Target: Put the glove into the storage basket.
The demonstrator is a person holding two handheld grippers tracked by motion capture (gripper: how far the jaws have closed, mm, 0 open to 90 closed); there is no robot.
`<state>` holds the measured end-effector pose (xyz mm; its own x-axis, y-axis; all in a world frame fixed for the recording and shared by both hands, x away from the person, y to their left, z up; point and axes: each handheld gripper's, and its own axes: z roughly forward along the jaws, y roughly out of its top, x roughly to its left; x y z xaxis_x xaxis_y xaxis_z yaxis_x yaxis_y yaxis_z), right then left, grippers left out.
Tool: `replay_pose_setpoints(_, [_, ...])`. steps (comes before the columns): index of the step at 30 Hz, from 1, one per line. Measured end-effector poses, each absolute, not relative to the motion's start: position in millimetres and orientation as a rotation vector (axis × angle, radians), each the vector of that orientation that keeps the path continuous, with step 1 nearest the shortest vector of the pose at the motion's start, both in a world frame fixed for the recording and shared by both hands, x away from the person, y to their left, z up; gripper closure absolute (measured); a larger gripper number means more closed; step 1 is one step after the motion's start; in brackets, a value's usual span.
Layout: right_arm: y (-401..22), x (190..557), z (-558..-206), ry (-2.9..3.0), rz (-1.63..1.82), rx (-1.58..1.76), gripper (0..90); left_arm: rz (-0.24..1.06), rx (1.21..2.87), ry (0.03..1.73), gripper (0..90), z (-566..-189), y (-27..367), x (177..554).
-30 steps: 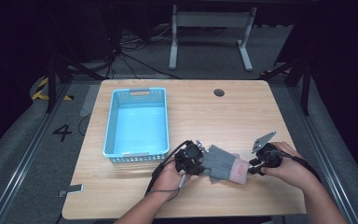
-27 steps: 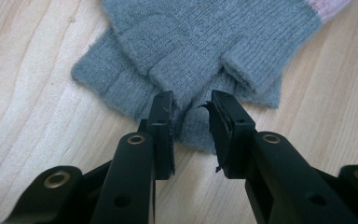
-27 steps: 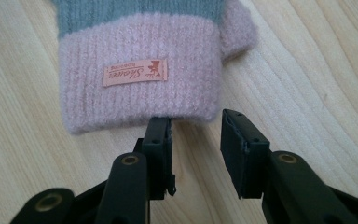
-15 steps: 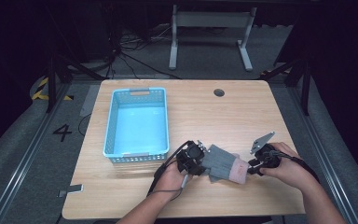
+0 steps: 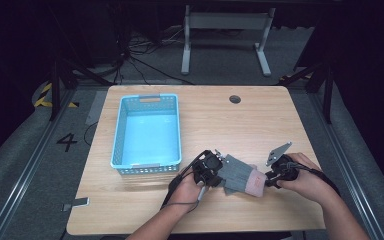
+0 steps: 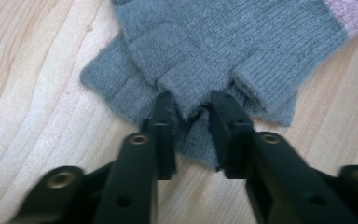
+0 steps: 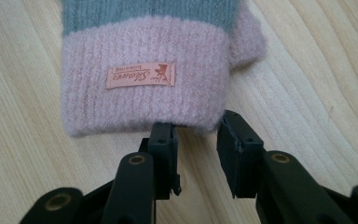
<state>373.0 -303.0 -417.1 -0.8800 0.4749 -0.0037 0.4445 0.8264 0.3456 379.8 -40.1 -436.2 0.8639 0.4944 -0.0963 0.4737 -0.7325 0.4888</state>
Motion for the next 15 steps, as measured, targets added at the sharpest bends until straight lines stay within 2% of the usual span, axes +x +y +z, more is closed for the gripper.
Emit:
replay_pose_setpoints(5, [-303.2, 372.2, -415.1, 2.908, 0.531, 0.743, 73.6, 0.108, 2.538, 0.682, 86.2, -433.2, -42.2, 376.3])
replay_pose_setpoints(9, [-304.5, 371.3, -411.0, 2.894, 0.532, 0.741, 81.6, 0.115, 2.525, 0.671, 88.2, -429.4, -41.3, 375.0])
replay_pose_setpoints(15, [-305.6, 368.4, -402.9, 2.882, 0.559, 0.795, 85.7, 0.114, 2.497, 0.648, 88.5, -417.6, -36.4, 369.3])
